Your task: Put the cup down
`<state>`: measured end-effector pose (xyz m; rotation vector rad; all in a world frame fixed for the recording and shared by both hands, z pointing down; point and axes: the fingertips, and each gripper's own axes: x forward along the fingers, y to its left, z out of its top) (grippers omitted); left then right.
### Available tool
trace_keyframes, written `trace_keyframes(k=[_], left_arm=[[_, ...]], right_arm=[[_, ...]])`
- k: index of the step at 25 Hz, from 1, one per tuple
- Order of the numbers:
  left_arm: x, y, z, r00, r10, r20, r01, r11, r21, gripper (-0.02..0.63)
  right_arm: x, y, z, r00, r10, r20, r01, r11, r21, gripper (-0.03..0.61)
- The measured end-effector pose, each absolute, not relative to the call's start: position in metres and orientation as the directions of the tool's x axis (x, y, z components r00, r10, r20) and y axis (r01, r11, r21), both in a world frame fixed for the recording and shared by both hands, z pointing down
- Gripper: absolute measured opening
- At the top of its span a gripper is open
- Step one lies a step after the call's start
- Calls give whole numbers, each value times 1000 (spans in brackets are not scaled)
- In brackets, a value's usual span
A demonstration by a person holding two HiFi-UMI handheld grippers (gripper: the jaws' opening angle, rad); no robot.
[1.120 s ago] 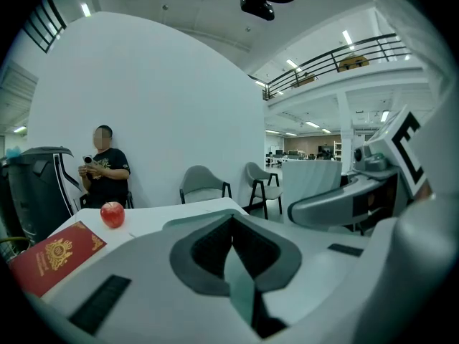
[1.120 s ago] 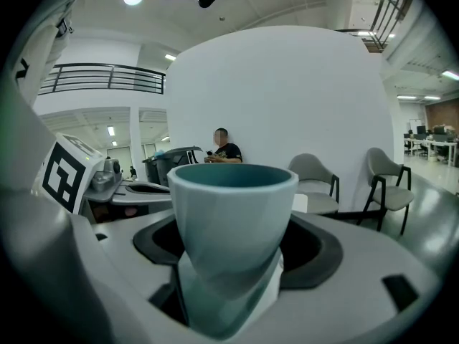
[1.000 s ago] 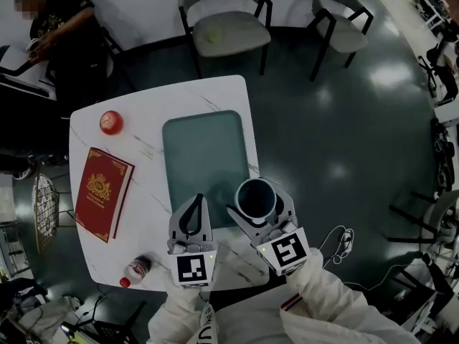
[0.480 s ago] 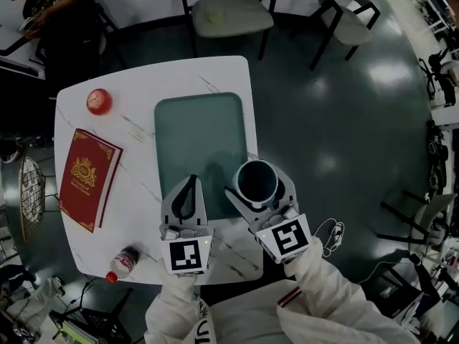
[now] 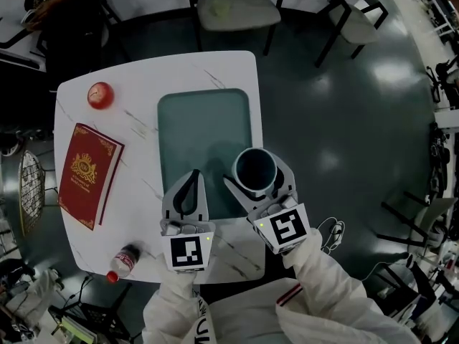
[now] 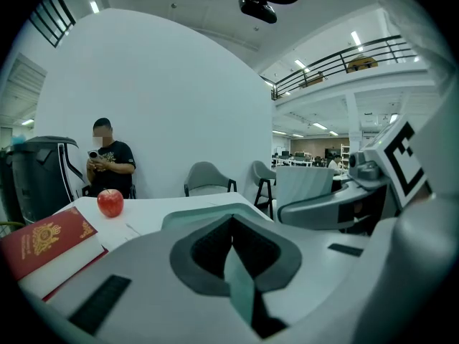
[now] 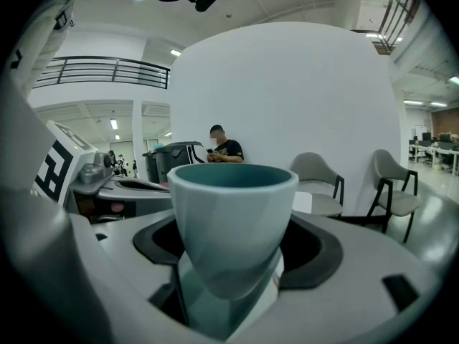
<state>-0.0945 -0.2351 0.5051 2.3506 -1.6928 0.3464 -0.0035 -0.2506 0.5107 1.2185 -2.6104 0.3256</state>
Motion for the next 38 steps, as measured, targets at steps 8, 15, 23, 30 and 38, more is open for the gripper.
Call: trace_keyframes(k=[8,15,23,30,38], left_arm=[[-95,-242,512,305,-894,328,-951,-306,50,11],[-93,-250,515,302,-893,334,-952,-302,52,11],[-92,-259,526,297,-885,358,-953,-298,53,11],[-89,-268,533,301,-883,361,-952,-301,56,11],[-93,-273,538,293,-878,377,-955,-291,64,11]], right_arm=[[-9,-271,512,-632,-718,293,-766,636,-94,377],[-8,-294,511,-631,-725,275,-767,637,-81,377],[-20,-318,509,-662,-705,256,-739,671,-64,377],[-22,-341,514,-664,-706,248,-732,681,-23,377],[-27,-366,521,-663,-702,260,-725,689,12,377]])
